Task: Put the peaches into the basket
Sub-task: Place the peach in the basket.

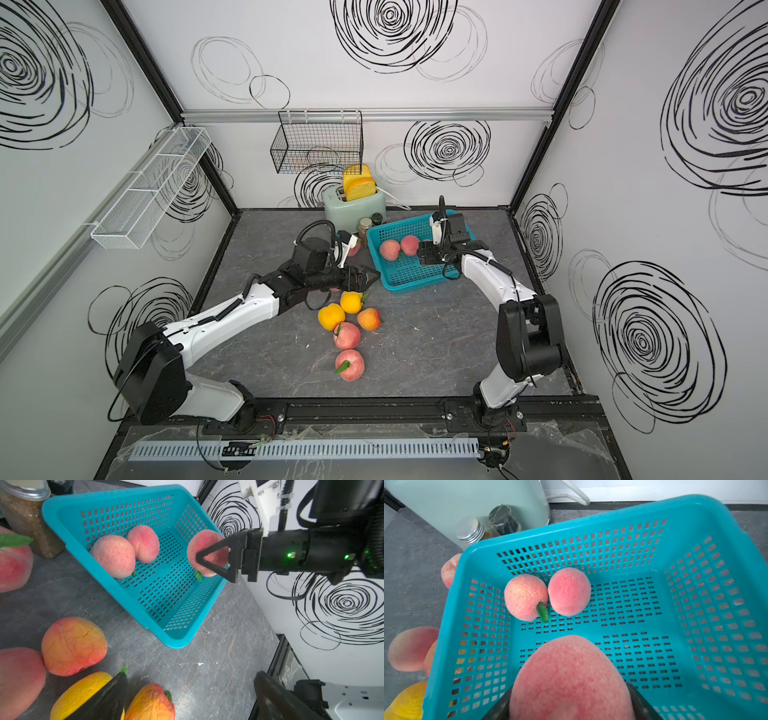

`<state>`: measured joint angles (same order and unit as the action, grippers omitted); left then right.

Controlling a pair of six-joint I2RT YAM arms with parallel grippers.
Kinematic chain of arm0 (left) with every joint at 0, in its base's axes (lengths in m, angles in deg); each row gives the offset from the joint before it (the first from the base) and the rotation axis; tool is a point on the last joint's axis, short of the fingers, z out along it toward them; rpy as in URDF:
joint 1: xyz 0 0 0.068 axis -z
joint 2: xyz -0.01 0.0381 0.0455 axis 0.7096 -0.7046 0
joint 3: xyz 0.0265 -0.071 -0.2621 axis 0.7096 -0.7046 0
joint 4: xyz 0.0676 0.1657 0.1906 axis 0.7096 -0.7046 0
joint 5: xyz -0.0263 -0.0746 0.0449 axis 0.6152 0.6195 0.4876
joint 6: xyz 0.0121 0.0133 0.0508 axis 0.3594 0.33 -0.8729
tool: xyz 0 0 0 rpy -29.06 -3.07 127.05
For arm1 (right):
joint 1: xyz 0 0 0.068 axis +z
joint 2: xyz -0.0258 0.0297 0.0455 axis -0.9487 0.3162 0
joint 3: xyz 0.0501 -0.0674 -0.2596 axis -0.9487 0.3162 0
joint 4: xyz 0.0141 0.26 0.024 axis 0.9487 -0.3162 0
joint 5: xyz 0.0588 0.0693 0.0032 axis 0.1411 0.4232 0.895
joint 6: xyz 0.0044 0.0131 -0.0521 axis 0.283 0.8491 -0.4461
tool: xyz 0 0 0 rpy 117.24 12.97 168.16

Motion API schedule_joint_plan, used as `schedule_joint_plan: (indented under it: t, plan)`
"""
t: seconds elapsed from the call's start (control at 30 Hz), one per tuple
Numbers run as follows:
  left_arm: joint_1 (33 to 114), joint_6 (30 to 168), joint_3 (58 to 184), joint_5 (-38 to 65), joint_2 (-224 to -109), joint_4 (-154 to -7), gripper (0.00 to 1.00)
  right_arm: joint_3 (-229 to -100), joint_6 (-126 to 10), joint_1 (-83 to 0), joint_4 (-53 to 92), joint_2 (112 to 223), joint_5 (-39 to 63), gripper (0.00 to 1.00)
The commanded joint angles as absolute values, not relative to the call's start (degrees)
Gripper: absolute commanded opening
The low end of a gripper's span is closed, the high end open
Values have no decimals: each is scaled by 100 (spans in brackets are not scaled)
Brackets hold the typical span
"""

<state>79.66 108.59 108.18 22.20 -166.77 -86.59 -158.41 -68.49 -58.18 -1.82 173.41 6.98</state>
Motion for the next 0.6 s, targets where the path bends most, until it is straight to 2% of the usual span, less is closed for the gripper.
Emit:
schedule_joint_plan:
  t: [0.0,0.57]
  plan:
    - [7974,10817,11172,2146,-16896,-8382,98,-16174,-7067,-5921,4,17596,569,68]
    - [7926,10808,12070,2347,-17563,-8502,98,-17674,-7394,-6155,252,19522,103,67]
